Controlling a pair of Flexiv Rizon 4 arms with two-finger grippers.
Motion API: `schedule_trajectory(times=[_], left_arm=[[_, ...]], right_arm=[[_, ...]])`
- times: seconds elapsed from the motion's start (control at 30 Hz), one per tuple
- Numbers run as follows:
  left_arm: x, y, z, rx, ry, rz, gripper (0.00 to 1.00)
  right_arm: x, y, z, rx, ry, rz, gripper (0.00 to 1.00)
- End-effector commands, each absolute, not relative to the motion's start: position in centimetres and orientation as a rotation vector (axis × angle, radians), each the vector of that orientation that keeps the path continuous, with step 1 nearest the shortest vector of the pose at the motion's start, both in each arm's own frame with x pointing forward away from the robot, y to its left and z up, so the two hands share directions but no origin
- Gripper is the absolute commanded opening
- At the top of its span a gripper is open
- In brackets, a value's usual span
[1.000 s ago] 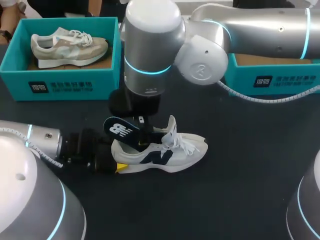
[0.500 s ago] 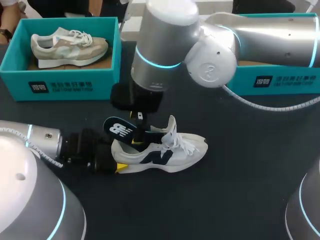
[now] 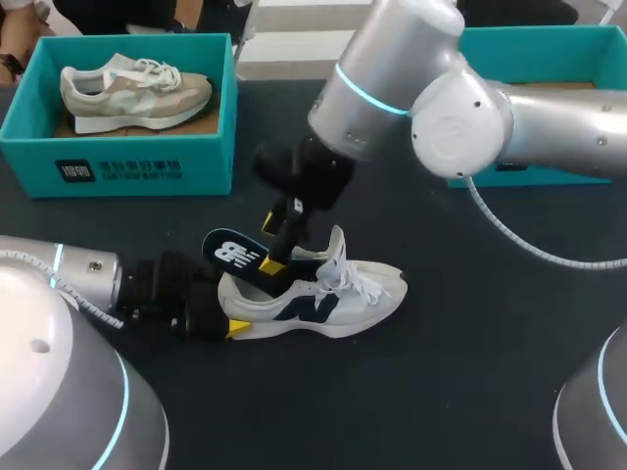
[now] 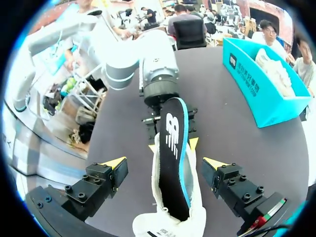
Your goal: Take the shoe out of the shoebox, open the shoe tongue, remove and reinsert the insole, then place the shoe into the shoebox
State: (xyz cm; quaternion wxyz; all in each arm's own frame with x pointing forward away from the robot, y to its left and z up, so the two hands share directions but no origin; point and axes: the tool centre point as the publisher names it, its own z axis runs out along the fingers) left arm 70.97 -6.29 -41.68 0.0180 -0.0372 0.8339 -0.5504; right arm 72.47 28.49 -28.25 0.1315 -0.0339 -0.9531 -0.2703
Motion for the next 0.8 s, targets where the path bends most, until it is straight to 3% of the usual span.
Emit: schedule_trajectory(times=[0.03, 0.27, 0.57, 0.8], left_arm=[[70.9, -6.2, -42.0, -0.116, 2.596, -1.703, 0.0], [70.9, -6.2, -42.0, -0.116, 2.596, -1.703, 0.0], [70.9, -6.2, -42.0, -0.116, 2.596, -1.703, 0.0], [70.9, -6.2, -42.0, -0.116, 2.596, -1.703, 0.0]], right_arm=[[73.1, 28.6, -28.6, -0.091, -2.69, -0.783, 1.0], [73.0, 29.2, -28.5, -0.126, -2.597, -0.786, 1.0], [72.2, 30.4, -29.4, -0.167, -2.508, -0.825, 0.8], [72.1, 30.6, -30.2, -0.194, -2.466, -0.858, 0.82]])
